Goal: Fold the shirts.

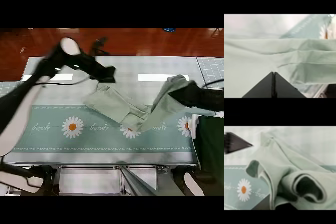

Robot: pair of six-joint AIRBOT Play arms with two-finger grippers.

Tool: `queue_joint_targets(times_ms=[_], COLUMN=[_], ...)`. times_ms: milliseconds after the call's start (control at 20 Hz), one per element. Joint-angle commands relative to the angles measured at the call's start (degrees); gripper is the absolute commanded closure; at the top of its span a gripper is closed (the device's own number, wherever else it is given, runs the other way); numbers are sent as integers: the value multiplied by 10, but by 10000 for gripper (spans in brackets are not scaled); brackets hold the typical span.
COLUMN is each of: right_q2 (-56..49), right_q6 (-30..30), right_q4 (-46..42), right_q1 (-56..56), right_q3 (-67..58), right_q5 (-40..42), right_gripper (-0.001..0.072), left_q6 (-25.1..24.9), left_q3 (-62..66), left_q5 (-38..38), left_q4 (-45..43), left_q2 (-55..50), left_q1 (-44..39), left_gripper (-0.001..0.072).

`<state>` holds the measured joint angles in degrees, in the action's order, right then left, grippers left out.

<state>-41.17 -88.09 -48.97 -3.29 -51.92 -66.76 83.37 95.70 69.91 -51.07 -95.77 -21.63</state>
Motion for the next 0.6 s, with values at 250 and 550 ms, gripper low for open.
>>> queue_joint_targets(times_ms=[250, 550], right_q2=[-381, -579], right_q6=[16, 15], right_q4=[68, 93], right_q1=[262, 321], right_q3=[-190, -342], right_q5=[196, 175], right_gripper=[688, 687], left_q6=[-49, -49], left_q3=[-294, -476], left_q5=[-7, -38], left_q4=[-77, -64], left_q2=[367, 479], left_q1=[223, 247], left_gripper=[686, 686])
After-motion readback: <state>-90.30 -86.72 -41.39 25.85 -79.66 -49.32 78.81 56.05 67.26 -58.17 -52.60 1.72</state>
